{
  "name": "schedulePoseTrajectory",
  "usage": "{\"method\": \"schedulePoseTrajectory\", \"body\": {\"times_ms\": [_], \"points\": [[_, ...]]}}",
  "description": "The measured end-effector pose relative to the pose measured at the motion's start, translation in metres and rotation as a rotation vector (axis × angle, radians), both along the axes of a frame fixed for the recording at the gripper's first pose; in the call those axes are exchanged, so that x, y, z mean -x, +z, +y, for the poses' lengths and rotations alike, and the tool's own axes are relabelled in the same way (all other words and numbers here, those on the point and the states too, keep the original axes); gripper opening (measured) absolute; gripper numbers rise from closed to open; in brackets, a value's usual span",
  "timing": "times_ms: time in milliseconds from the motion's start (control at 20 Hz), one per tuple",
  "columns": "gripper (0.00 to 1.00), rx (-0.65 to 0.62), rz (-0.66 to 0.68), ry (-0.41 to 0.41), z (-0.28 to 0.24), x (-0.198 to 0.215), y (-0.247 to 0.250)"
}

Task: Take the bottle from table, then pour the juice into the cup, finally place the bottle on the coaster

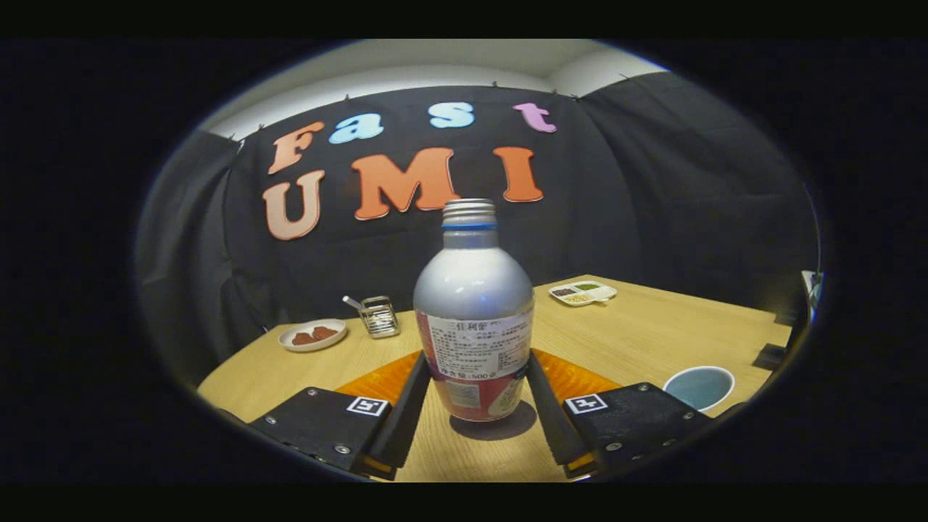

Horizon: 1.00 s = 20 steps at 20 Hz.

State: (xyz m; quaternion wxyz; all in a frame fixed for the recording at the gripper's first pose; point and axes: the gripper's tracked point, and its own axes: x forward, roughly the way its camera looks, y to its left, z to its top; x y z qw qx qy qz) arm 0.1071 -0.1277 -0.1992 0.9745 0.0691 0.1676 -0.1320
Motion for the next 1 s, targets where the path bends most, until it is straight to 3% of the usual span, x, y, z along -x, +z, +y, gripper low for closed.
{"method": "schedulePoseTrajectory", "body": {"times_ms": [400, 1000], "points": [[0.74, 0.148, 0.137, 0.074, 0.005, -0.007, -0.044], [0.78, 0.072, 0.118, 0.049, -0.001, -0.001, -0.064]]}}
